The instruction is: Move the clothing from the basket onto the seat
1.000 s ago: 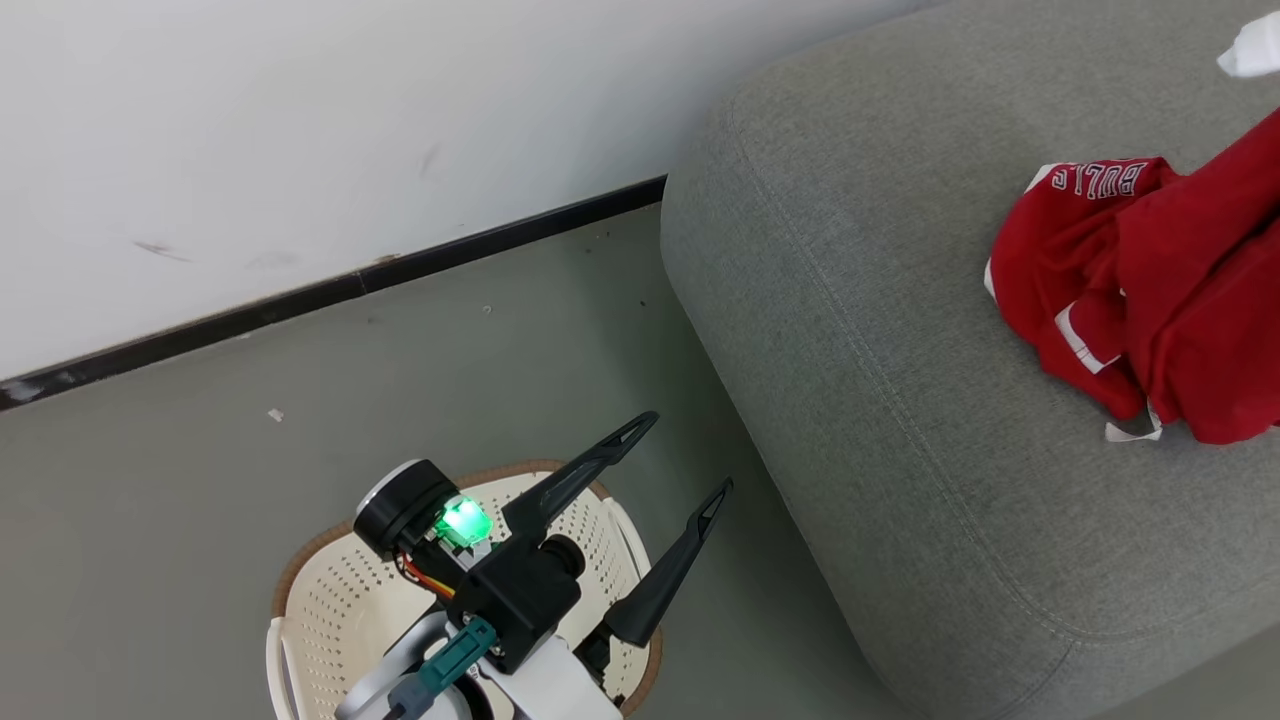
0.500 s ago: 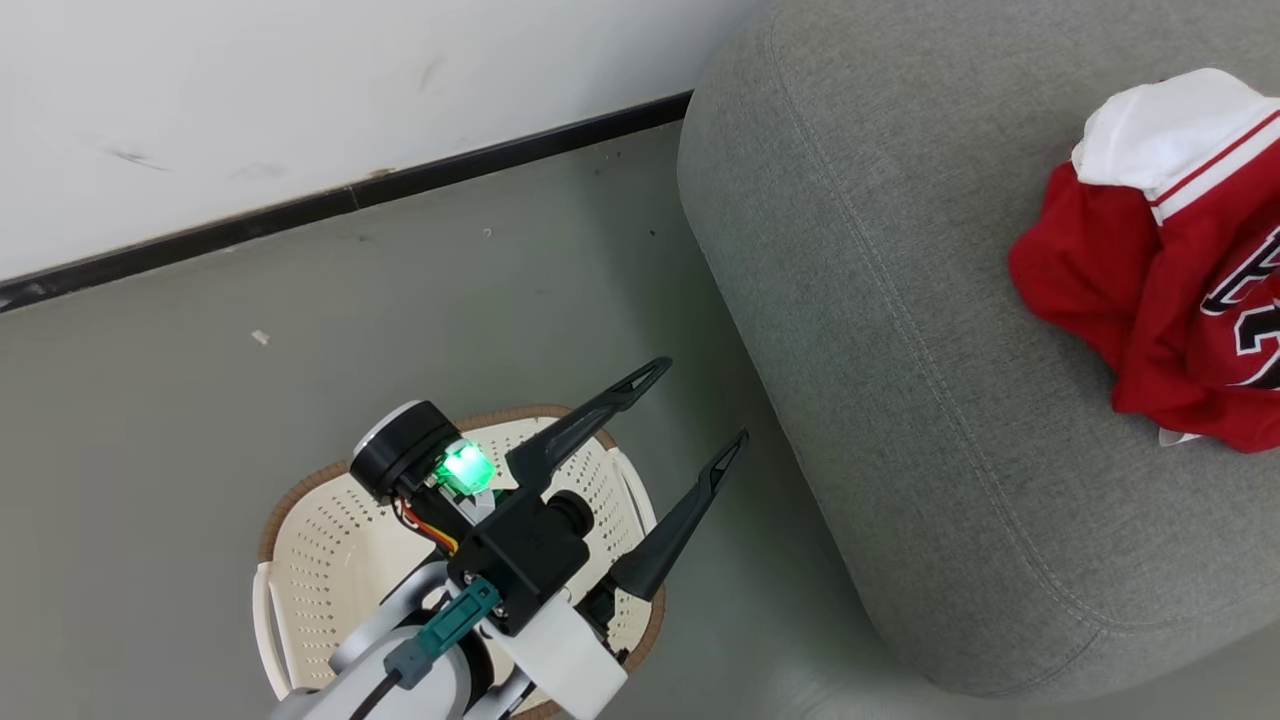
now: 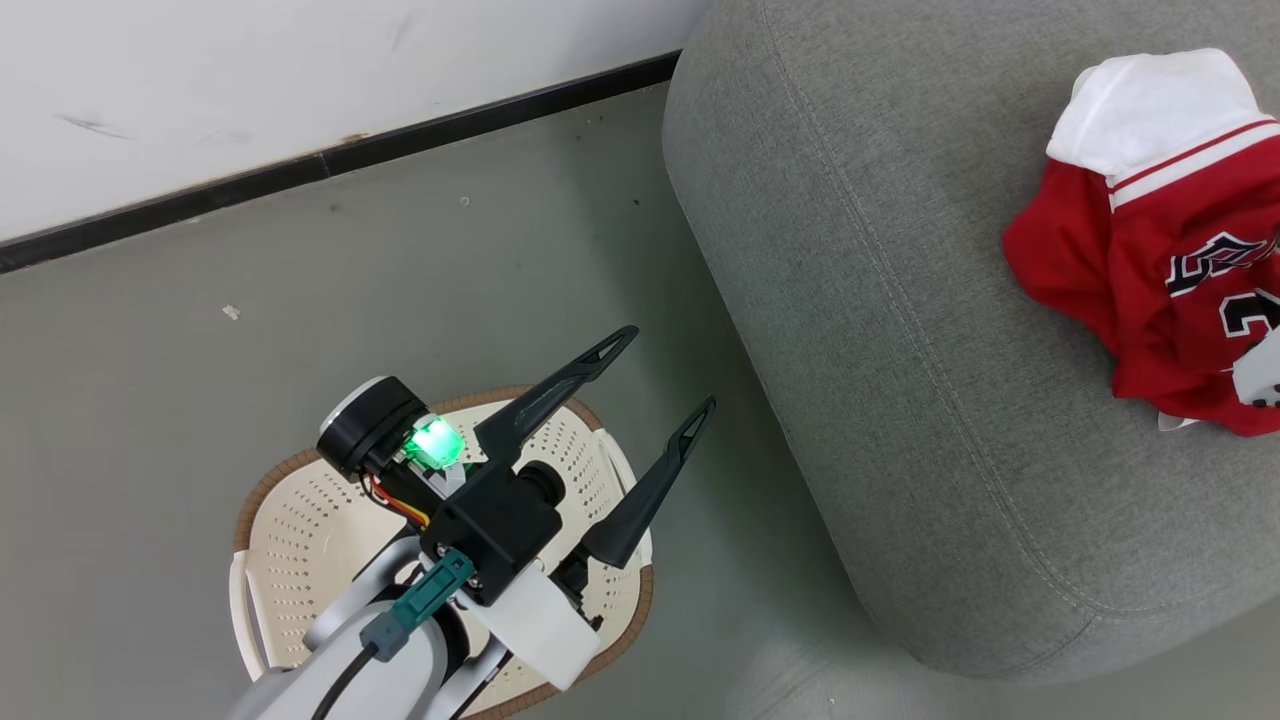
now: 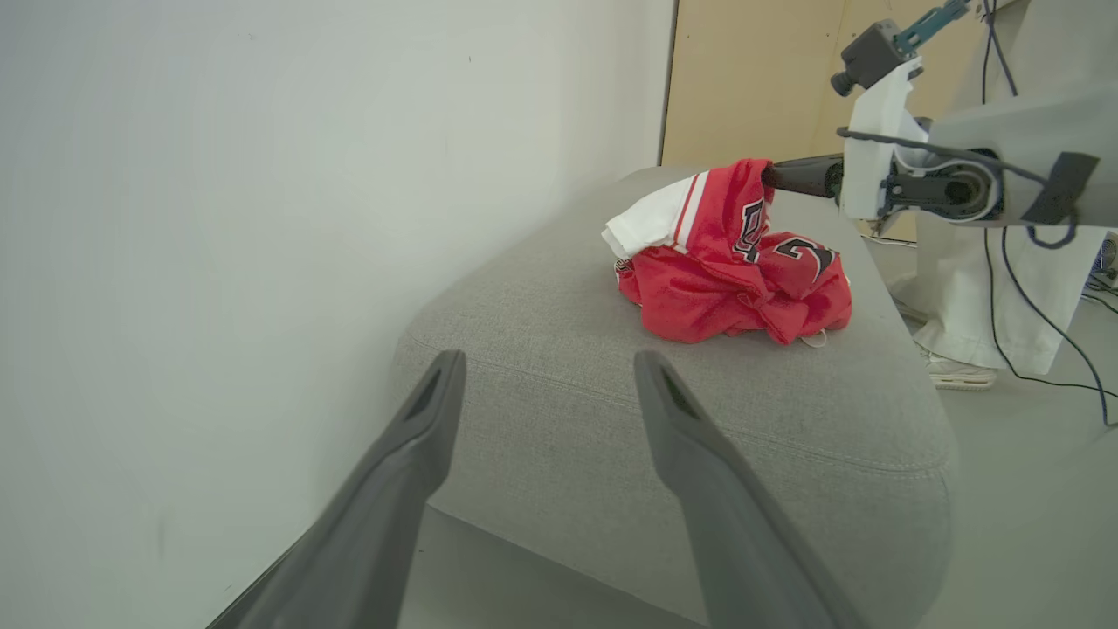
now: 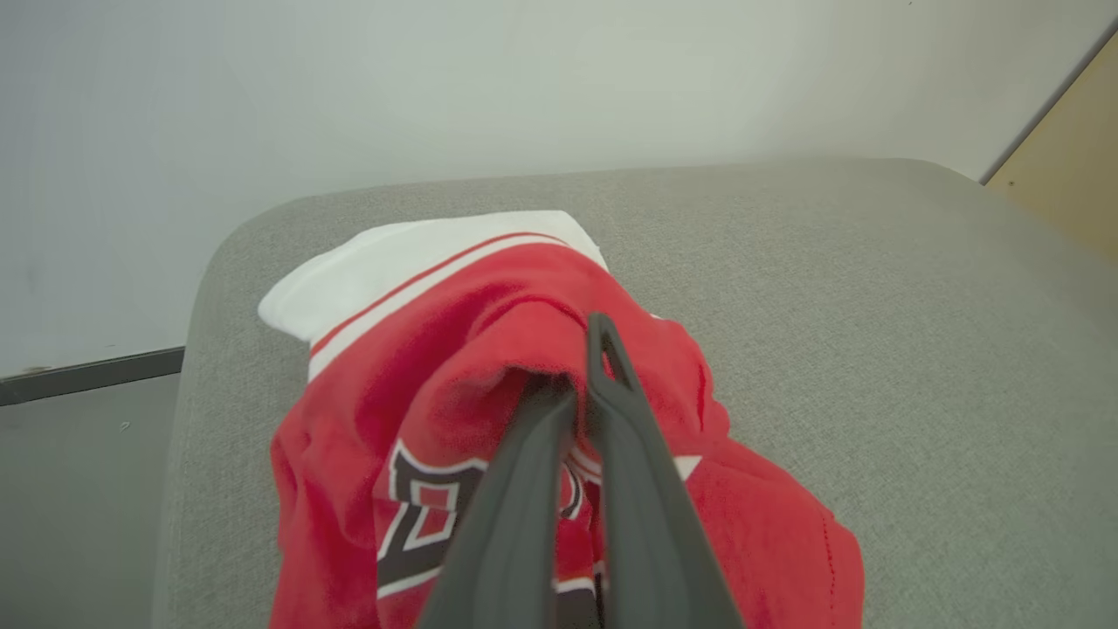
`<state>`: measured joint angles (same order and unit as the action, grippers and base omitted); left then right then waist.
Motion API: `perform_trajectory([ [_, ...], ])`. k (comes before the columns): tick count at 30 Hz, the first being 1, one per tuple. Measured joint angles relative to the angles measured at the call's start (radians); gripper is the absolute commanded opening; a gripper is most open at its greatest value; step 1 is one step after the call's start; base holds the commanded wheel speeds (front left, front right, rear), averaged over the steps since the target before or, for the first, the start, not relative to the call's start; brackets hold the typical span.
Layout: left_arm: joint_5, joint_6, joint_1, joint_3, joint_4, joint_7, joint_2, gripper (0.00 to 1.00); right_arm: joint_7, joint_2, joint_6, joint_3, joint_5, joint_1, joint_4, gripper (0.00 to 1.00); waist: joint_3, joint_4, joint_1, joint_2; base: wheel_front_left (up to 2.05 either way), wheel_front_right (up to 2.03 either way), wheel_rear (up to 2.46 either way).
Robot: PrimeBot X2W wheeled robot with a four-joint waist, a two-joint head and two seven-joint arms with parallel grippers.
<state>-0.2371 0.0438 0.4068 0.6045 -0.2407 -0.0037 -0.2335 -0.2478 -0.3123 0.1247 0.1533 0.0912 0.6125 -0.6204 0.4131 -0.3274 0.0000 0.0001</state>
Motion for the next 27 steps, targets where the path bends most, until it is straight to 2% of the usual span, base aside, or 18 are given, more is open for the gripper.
perform_trajectory([
  [10,-0.008,0.000,-0.002,-0.014,0.028,-0.015,-0.002,1.00,0.000,0.026,0.000,0.034,-0.013,-0.083,0.072,1.00,-0.012,-0.012,0.0000,0.0000,0.00,0.00,0.00],
  [19,-0.018,-0.003,-0.011,-0.039,0.062,-0.038,-0.016,1.00,0.000,0.053,0.000,0.047,-0.031,-0.192,0.189,1.00,-0.033,-0.030,0.0000,0.0000,0.00,0.00,0.00],
  [27,-0.038,-0.045,-0.055,-0.093,0.098,-0.070,-0.017,1.00,0.000,0.071,0.000,0.056,-0.042,-0.252,0.290,1.00,-0.067,-0.038,0.0000,0.0000,0.00,0.00,0.00],
])
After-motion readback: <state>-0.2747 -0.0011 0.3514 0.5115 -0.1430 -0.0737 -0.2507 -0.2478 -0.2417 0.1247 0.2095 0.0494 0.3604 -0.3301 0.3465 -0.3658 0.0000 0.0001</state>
